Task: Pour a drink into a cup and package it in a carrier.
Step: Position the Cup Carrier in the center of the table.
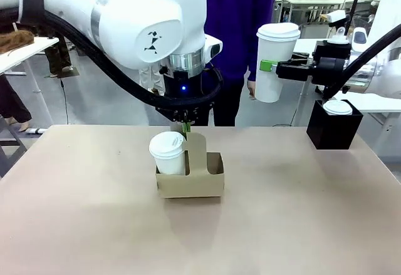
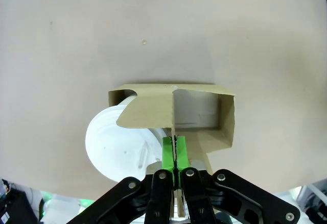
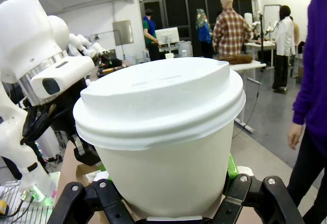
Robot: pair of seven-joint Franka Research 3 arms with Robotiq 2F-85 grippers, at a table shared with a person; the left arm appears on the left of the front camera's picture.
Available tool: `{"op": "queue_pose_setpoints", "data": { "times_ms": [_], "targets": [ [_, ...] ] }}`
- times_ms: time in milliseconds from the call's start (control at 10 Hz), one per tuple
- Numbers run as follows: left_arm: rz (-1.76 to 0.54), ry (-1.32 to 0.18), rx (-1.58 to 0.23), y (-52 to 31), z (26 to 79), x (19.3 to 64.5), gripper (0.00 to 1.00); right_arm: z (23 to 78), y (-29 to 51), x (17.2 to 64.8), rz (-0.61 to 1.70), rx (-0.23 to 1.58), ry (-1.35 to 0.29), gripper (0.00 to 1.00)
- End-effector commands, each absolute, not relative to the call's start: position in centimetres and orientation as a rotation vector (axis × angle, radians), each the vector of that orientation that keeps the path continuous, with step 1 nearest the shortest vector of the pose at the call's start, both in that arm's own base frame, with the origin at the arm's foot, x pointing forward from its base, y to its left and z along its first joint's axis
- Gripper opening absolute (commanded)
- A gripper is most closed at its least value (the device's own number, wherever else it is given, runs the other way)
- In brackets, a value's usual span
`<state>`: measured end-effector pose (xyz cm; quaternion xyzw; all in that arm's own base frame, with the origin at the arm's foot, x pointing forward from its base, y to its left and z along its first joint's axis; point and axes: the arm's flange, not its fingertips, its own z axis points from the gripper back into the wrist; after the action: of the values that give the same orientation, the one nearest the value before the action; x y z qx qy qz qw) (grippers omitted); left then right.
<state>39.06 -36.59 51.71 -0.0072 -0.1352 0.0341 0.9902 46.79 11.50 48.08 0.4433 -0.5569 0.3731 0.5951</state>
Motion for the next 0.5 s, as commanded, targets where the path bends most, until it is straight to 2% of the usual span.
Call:
{"op": "queue_pose_setpoints", "data": {
  "times_ms": [0,400],
  "targets": [
    [0.101,-0.300,0.006,-37.9,51.5,39.3,0.02,48.4,11.7,46.6,0.876,1.020,-1.302,0.80],
    [0.105,-0.270,0.015,-38.6,50.1,39.9,0.02,48.4,11.7,46.6,0.876,1.020,-1.302,0.80]
  ]
}}
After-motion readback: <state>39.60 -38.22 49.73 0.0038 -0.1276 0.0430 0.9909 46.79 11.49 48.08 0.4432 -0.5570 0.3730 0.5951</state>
